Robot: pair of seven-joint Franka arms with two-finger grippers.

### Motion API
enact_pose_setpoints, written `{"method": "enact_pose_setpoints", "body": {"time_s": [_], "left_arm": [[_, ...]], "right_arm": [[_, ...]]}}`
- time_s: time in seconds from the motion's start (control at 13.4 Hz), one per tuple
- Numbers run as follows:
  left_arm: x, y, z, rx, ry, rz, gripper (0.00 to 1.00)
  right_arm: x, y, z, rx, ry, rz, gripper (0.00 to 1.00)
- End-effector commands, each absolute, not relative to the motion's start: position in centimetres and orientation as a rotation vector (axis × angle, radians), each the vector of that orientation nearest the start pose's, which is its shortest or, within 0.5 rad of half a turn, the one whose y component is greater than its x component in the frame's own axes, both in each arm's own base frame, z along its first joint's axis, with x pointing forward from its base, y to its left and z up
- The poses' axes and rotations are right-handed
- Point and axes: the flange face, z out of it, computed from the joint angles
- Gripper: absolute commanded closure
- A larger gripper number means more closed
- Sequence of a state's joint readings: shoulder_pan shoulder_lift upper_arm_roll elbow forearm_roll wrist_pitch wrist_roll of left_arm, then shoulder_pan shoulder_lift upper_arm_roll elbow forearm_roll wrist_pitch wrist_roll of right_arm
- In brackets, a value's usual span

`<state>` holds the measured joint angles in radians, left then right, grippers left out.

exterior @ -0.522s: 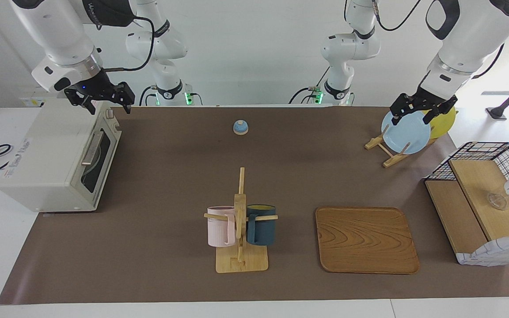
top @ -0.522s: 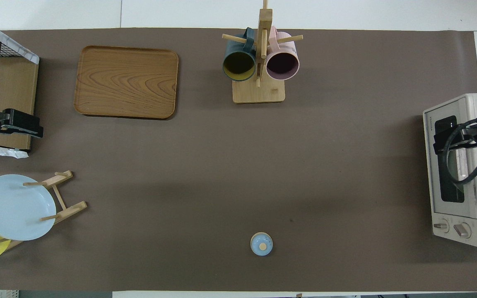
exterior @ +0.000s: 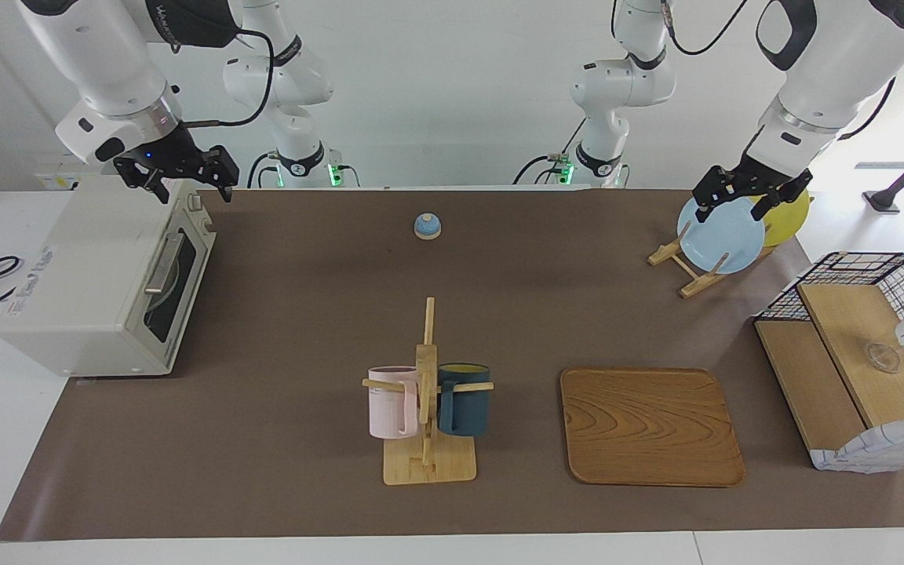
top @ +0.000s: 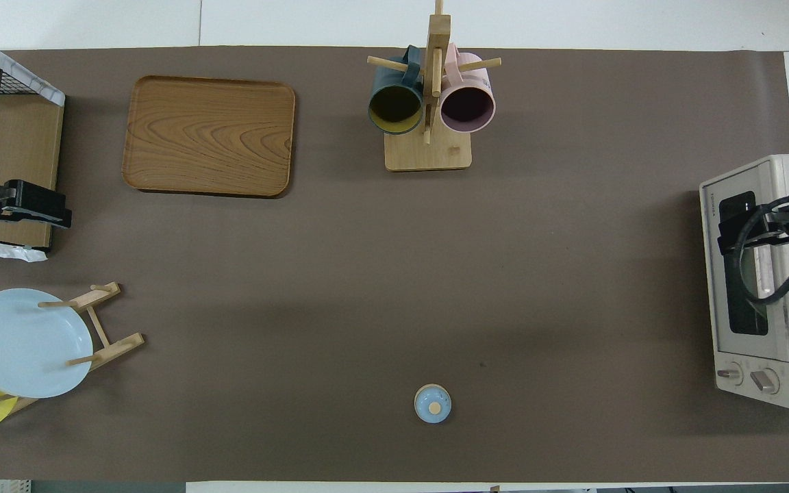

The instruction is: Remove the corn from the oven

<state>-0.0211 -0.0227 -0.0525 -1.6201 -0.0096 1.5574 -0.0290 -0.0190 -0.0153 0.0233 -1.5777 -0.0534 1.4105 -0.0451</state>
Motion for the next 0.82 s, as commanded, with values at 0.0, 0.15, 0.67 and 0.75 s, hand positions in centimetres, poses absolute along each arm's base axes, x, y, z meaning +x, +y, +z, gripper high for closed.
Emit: {"method": "enact_pose_setpoints", "body": {"time_s": [0.0,0.15,0.67,0.75], "left_arm": [[53.7,-3.9,61.5,-3.158,0.07,0.057,0.0],[53.7,-3.9,61.5,-3.158,0.07,0.057,0.0],[53.7,-3.9,61.5,-3.158,0.07,0.057,0.0],[53.7,-3.9,61.5,-3.158,0.07,0.057,0.0]], "right_arm": [[53.0,-1.9,60.4,-3.162,-0.117,0.188,0.82],[51.7,-5.2,58.1,-3.154,-0.155,0.174,1.0],[50.2,-9.8,52.6,-3.179,-0.112,0.084,1.0],[50.4,-9.7,52.2,-3.179,-0.11,0.089,1.0]]}}
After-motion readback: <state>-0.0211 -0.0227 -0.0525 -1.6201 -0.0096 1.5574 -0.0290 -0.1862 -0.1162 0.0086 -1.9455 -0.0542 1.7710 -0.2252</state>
